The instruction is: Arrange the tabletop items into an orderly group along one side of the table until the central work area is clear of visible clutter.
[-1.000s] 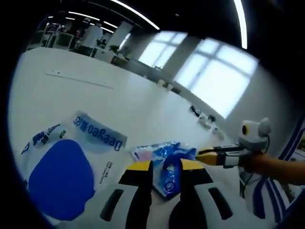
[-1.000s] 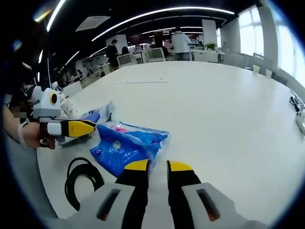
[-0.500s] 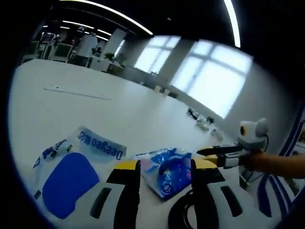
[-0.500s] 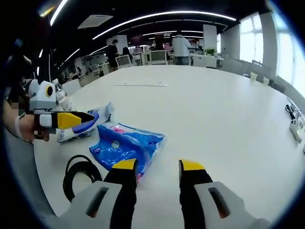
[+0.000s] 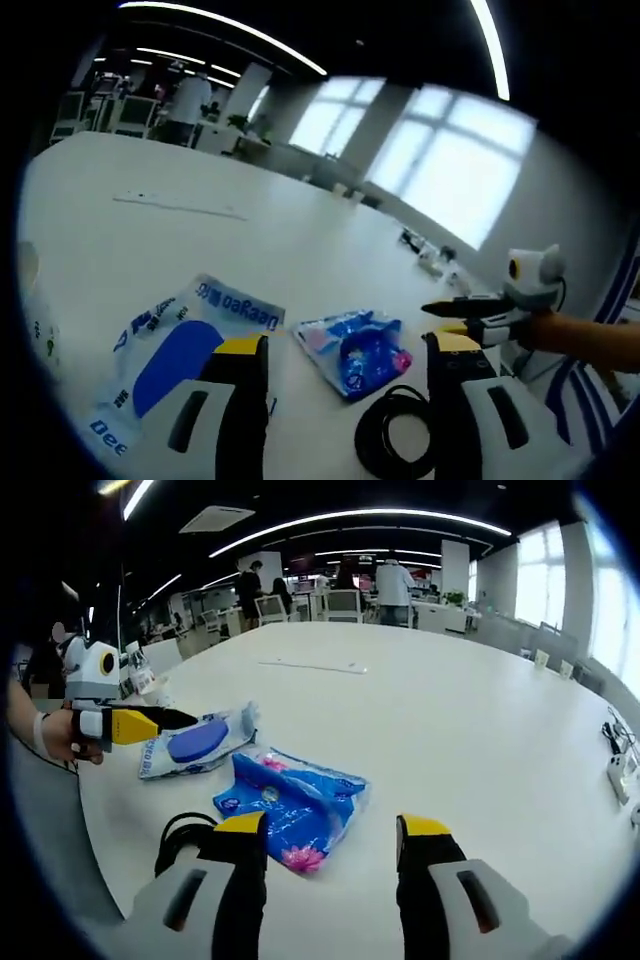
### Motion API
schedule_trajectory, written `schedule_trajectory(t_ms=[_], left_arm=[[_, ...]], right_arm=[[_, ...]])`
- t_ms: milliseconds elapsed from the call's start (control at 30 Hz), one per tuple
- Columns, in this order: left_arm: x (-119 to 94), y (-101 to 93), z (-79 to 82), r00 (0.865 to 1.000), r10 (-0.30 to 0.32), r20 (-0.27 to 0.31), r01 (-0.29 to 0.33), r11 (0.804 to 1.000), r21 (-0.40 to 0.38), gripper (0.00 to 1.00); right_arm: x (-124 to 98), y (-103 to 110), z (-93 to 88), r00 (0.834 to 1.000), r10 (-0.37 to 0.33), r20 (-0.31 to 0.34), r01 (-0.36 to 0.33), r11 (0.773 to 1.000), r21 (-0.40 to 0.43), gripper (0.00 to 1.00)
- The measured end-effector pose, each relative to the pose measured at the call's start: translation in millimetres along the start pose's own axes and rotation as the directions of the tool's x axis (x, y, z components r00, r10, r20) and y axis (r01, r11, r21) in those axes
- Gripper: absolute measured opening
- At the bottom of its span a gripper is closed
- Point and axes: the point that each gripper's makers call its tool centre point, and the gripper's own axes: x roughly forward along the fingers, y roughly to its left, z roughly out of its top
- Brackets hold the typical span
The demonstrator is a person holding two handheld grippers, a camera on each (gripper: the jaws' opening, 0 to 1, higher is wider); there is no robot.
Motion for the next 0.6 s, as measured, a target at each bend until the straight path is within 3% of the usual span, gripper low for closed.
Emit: schedule_trajectory(t_ms=[267,600], left_arm=[[-14.6,3.5,-6.9,0.999,0.019,-0.038,-0.021,0.999,-0.049,0.66],[-30.0,17.3,2.5,0.998,0.046,-0.046,-0.051,0.993,-0.11,0.65]], right_arm=[[-2.4,17.5,10.6,1.0,0.013,-0.005,-0.013,1.0,-0.026,0.54],[2.8,33.2,32.9,0.998,0.059,-0.02,-0.06,0.996,-0.065,0.53]])
